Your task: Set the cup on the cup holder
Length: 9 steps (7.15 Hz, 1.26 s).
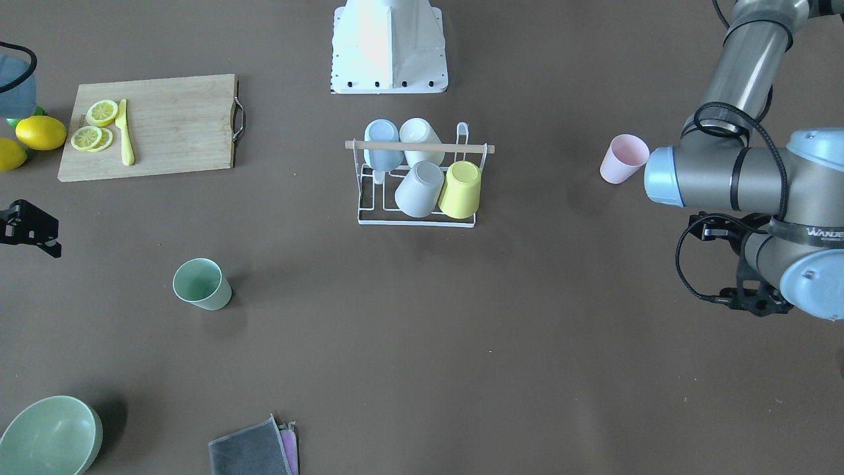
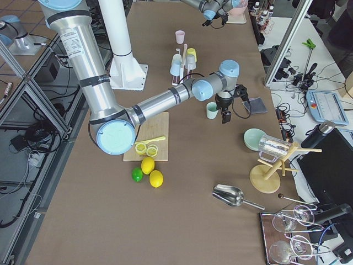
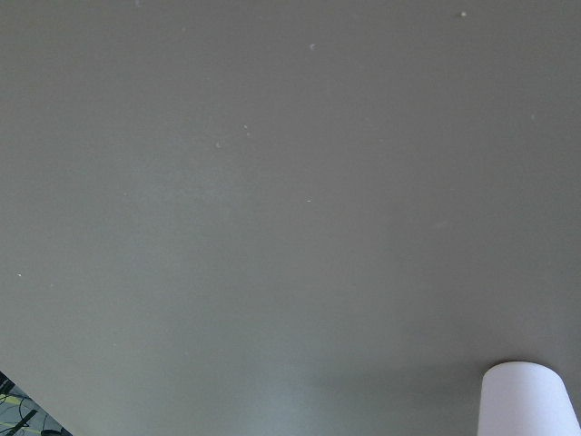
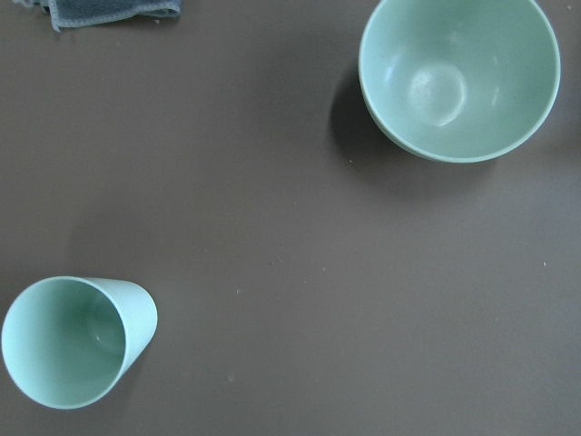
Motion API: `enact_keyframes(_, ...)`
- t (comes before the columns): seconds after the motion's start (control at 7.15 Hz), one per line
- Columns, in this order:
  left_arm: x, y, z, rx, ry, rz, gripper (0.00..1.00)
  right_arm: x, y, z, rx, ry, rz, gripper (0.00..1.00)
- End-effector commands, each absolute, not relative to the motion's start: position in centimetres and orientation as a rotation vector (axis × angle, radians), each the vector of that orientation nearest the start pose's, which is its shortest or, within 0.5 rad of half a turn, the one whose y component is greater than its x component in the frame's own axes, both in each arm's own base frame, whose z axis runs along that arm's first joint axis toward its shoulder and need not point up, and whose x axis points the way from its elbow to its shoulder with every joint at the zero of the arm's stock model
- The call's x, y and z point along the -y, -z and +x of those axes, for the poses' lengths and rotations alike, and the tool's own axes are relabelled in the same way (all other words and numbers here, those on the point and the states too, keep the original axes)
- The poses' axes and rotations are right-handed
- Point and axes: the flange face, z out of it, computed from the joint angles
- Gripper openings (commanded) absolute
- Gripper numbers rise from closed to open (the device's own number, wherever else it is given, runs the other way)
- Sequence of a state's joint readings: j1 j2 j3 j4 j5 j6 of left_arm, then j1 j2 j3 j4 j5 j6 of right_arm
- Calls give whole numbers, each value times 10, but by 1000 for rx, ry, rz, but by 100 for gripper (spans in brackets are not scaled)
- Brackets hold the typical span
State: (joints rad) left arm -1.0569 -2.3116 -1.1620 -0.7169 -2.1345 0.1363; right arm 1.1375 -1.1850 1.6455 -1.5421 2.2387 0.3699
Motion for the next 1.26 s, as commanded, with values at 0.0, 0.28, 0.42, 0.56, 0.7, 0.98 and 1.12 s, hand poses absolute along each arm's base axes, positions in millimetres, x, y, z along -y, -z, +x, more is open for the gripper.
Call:
enact_keyframes(0.0,640,-467,327,-419,-615,-628,97,656,-380,-235,779,227,155,100)
enact_keyframes(0.28,634,-461,355,-392,-652,-681,97,691,-370,-259,768,227,125,100)
enact_keyframes(0.42,633,-455,360,-374,-662,-693,97,711,-359,-271,765,222,107,100)
enact_keyframes(0.56,630,-453,366,-375,-722,-711,97,731,-351,-281,762,216,87,100)
enact_keyframes(0.7,618,-452,375,-369,-790,-754,97,745,-350,-288,756,211,63,100)
enact_keyframes(0.98,601,-453,404,-380,-874,-756,97,768,-357,-304,732,222,17,100)
enact_keyframes(1.12,582,-460,426,-377,-913,-776,97,771,-370,-318,717,254,-7,100)
